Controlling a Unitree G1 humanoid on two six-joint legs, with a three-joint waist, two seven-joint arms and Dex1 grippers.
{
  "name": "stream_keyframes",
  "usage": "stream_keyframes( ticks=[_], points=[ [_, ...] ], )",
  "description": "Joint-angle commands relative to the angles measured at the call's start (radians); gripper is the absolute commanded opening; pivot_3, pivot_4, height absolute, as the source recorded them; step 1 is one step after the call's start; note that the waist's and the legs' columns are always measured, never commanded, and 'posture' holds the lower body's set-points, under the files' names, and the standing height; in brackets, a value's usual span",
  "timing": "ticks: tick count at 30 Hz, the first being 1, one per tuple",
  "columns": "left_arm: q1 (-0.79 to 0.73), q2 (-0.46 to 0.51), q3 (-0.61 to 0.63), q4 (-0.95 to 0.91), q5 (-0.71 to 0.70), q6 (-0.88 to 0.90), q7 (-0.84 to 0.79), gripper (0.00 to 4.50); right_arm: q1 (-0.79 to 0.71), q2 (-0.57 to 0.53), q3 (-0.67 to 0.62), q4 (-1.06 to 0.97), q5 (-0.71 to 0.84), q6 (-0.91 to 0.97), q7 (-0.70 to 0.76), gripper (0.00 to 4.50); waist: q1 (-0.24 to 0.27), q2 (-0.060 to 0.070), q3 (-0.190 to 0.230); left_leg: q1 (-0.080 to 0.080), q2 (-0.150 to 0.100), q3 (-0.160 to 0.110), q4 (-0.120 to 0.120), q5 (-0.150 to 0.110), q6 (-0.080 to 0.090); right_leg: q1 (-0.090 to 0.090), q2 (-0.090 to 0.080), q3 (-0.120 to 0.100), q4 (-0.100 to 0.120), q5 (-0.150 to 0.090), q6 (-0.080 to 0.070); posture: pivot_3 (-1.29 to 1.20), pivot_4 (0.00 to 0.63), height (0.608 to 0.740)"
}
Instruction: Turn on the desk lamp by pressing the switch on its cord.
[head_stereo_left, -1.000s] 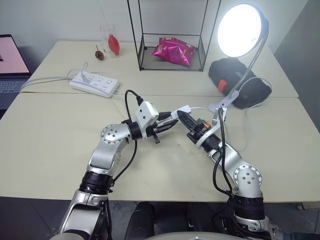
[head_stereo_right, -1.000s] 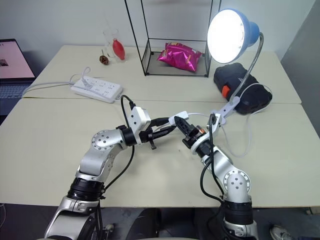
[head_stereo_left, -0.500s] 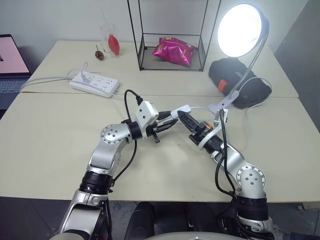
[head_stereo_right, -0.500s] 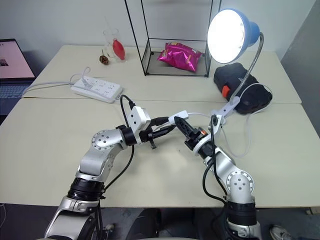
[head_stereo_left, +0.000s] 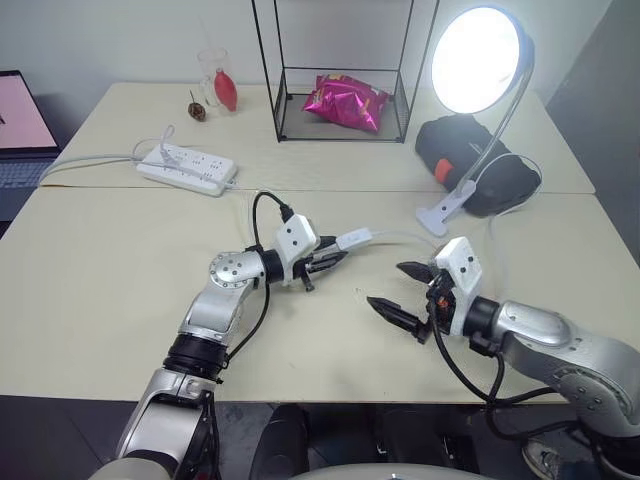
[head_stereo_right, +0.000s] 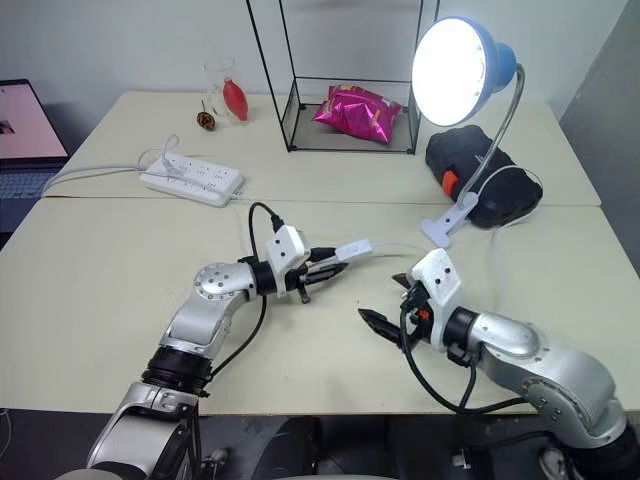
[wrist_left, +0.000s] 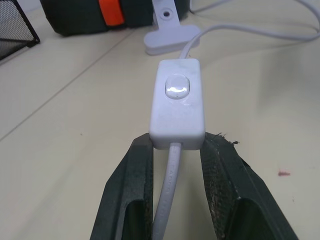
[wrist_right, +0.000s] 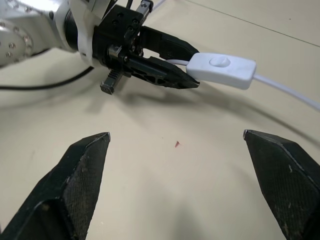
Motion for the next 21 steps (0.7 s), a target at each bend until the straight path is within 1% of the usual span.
stream_keyframes(
  ticks=[1, 5, 10, 12, 14, 15, 16, 18, 19, 21],
  points=[
    [-0.021, -0.001, -0.017, 0.028, 0.017, -0.036, -0.013, 1.01, -0.014, -0.038, -0.026, -0.017, -0.078, -0.041, 0.059, 4.5, 0.001, 0.0, 0.0, 0.0, 0.0, 0.0, 0.0, 0.0, 0.0, 0.0, 0.0, 0.0, 0.0, 0.0, 0.0, 0.0, 0.15, 0.74],
    [-0.034, -0.018, -0.032, 0.077, 0.035, -0.059, -0.012, 1.01, -0.004, -0.061, -0.04, 0.01, -0.13, -0.056, 0.102, 4.5, 0.002, 0.0, 0.0, 0.0, 0.0, 0.0, 0.0, 0.0, 0.0, 0.0, 0.0, 0.0, 0.0, 0.001, -0.002, 0.0, 0.15, 0.74],
    [-0.046, -0.03, -0.045, 0.106, 0.044, -0.06, -0.023, 1.01, -0.003, -0.053, -0.045, 0.024, -0.173, -0.051, 0.126, 4.5, 0.002, 0.0, 0.0, 0.0, 0.0, 0.0, 0.0, 0.0, 0.0, 0.0, 0.0, 0.0, 0.0, 0.002, -0.003, 0.0, 0.15, 0.74],
    [-0.044, -0.031, -0.047, 0.107, 0.044, -0.056, -0.028, 1.72, -0.002, -0.049, -0.047, 0.026, -0.186, -0.049, 0.134, 4.5, 0.002, 0.0, 0.0, 0.0, 0.0, 0.0, 0.0, 0.0, 0.0, 0.0, 0.0, 0.0, 0.0, 0.002, -0.003, 0.0, 0.15, 0.74],
    [-0.042, -0.03, -0.048, 0.106, 0.044, -0.056, -0.03, 2.14, -0.001, -0.045, -0.05, 0.027, -0.196, -0.046, 0.141, 4.5, 0.002, 0.0, 0.0, 0.0, 0.0, 0.0, 0.0, 0.0, 0.0, 0.0, 0.0, 0.0, 0.0, 0.002, -0.003, 0.0, 0.15, 0.74],
    [-0.04, -0.029, -0.048, 0.104, 0.045, -0.057, -0.032, 2.28, -0.001, -0.043, -0.051, 0.028, -0.2, -0.046, 0.144, 4.5, 0.002, 0.0, 0.0, 0.0, 0.0, 0.0, 0.0, 0.0, 0.0, 0.0, 0.0, 0.0, 0.0, 0.002, -0.003, 0.0, 0.15, 0.74],
    [-0.039, -0.028, -0.048, 0.103, 0.045, -0.058, -0.033, 2.56, -0.001, -0.041, -0.052, 0.029, -0.204, -0.045, 0.148, 4.5, 0.002, 0.0, 0.0, 0.0, 0.0, 0.0, 0.0, 0.0, 0.0, 0.0, 0.0, 0.0, 0.0, 0.002, -0.003, 0.0, 0.15, 0.74],
    [-0.034, -0.025, -0.049, 0.099, 0.045, -0.059, -0.034, 2.91, -0.002, -0.037, -0.054, 0.03, -0.211, -0.043, 0.155, 4.5, 0.002, 0.0, 0.0, 0.0, 0.0, 0.0, 0.0, 0.0, 0.0, 0.0, 0.0, 0.0, 0.0, 0.002, -0.003, 0.0, 0.15, 0.74],
    [-0.031, -0.024, -0.047, 0.096, 0.044, -0.058, -0.034, 3.0, -0.002, -0.035, -0.055, 0.031, -0.215, -0.043, 0.158, 4.5, 0.002, 0.0, 0.0, 0.0, 0.0, 0.0, 0.0, 0.0, 0.0, 0.0, 0.0, 0.0, 0.0, 0.002, -0.003, 0.0, 0.15, 0.74],
    [-0.025, -0.018, -0.041, 0.083, 0.039, -0.05, -0.033, 3.41, -0.004, -0.033, -0.056, 0.034, -0.224, -0.044, 0.168, 4.5, 0.002, 0.0, 0.0, 0.0, 0.0, 0.0, 0.0, 0.0, 0.0, 0.0, 0.0, 0.0, 0.0, 0.002, -0.003, 0.0, 0.15, 0.74]
  ],
)
